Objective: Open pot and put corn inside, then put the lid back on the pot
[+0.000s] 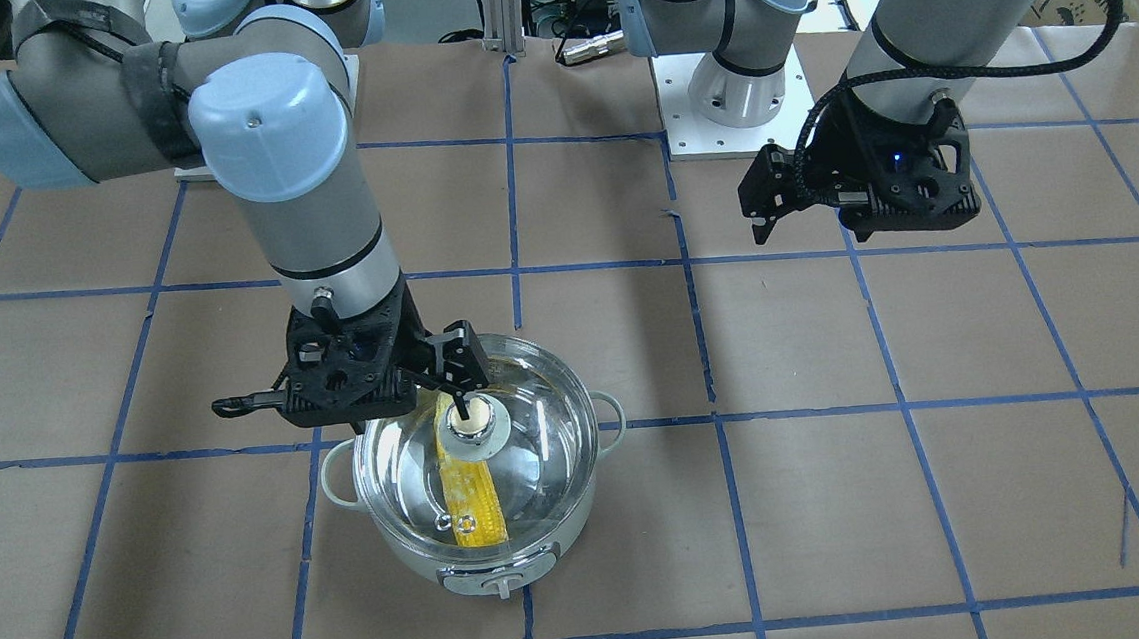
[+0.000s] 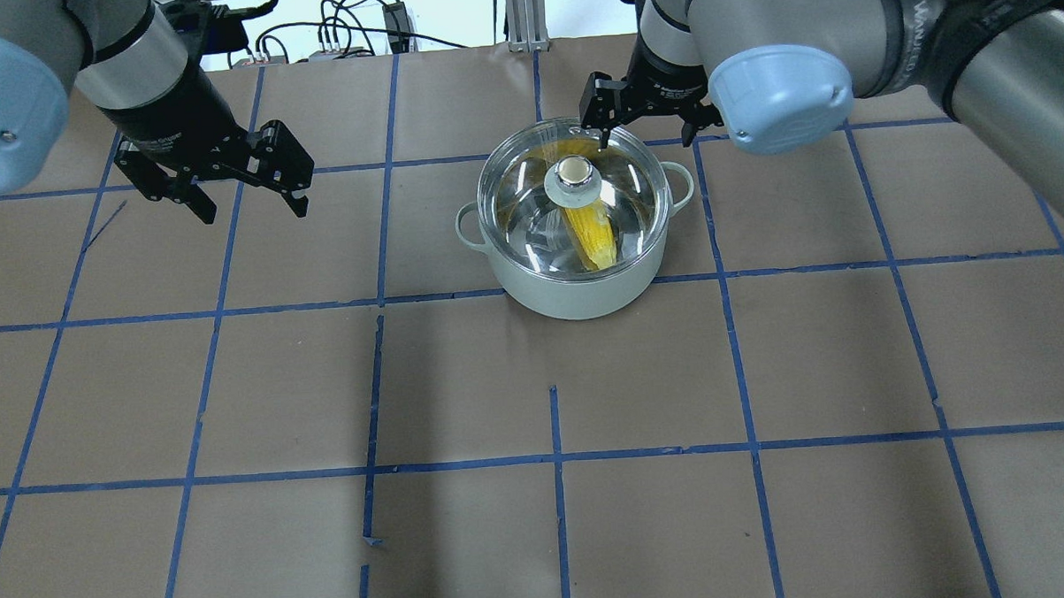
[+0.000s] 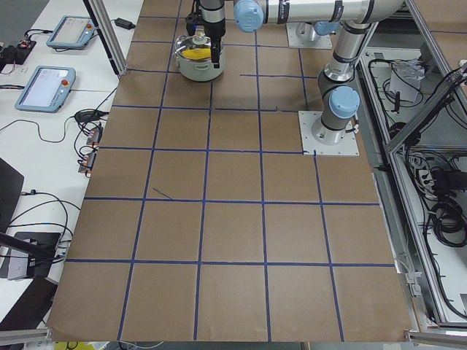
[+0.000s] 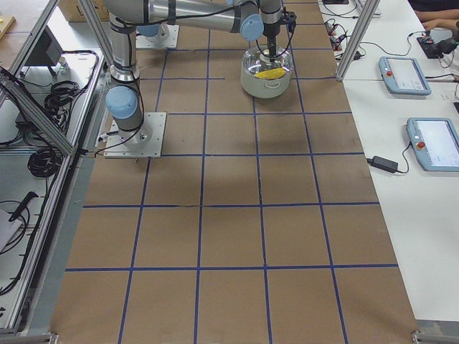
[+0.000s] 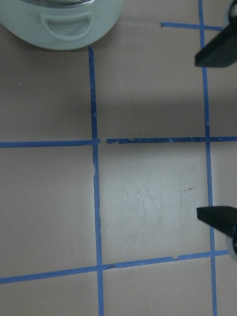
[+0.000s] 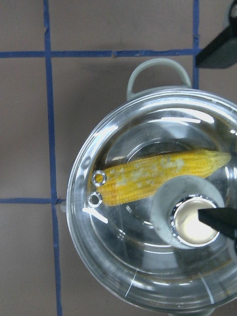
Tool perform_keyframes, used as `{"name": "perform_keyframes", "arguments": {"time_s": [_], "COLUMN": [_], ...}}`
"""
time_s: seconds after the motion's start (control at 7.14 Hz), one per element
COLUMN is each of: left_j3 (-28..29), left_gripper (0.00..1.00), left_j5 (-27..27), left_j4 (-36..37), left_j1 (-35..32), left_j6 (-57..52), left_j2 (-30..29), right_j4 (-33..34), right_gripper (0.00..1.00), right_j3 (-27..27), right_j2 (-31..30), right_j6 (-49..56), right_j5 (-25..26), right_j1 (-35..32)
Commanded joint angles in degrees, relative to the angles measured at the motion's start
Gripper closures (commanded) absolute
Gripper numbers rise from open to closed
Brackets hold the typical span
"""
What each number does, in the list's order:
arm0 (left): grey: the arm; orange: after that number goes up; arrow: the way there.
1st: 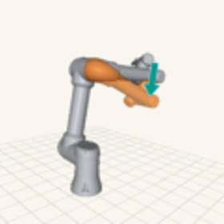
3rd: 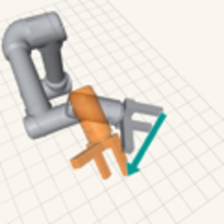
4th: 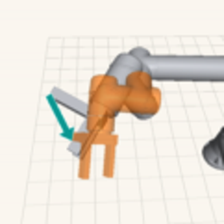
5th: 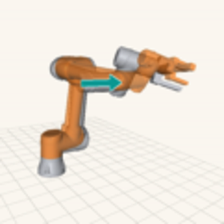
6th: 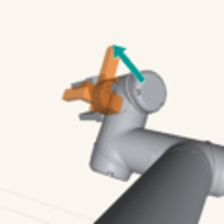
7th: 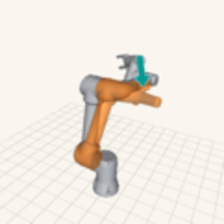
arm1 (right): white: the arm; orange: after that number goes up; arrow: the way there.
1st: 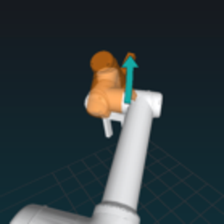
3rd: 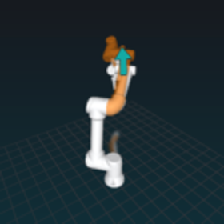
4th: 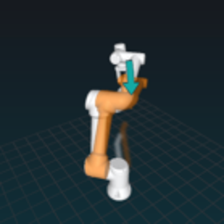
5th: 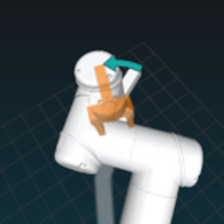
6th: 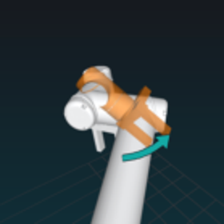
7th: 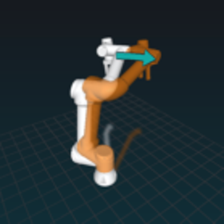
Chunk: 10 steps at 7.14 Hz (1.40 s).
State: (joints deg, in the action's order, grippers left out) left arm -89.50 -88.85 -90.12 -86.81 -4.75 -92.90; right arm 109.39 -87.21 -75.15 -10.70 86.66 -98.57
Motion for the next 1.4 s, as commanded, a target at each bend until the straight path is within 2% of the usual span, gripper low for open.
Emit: {"name": "perform_keyframes", "arguments": {"time_s": [0.0,0.42,0.7,0.98,1.12,1.26], "left_j3": [0.12,0.12,-0.49,-0.50,-0.50,-0.58], "left_gripper": [0.00,0.00,0.00,0.00,0.00,0.00], "left_j5": [-0.09,-0.09,-0.18,-0.09,-0.18,-0.18], "left_j4": [0.04,0.04,0.04,0.04,0.04,0.04], "left_j1": [0.06,0.06,0.23,1.72,1.99,1.99], "left_j6": [-0.09,-0.09,-0.09,-0.26,-1.05,-1.14], "left_j2": [-0.09,-0.09,-0.09,0.00,0.00,0.09], "right_j4": [-6.65,-7.25,-10.85,-10.17,-9.73,-6.33], "right_gripper": [0.00,0.00,0.00,0.00,0.00,0.00], "right_j3": [0.54,1.95,0.65,-5.92,-9.52,-12.34], "right_j2": [-3.23,-5.97,-9.21,-12.28,-15.86,-17.55], "right_j6": [-0.02,0.15,-0.72,-0.46,-0.46,-0.81], "right_j5": [0.09,1.75,3.26,2.20,0.89,0.97], "right_j1": [2.23,6.97,7.86,11.27,12.07,11.56]}}
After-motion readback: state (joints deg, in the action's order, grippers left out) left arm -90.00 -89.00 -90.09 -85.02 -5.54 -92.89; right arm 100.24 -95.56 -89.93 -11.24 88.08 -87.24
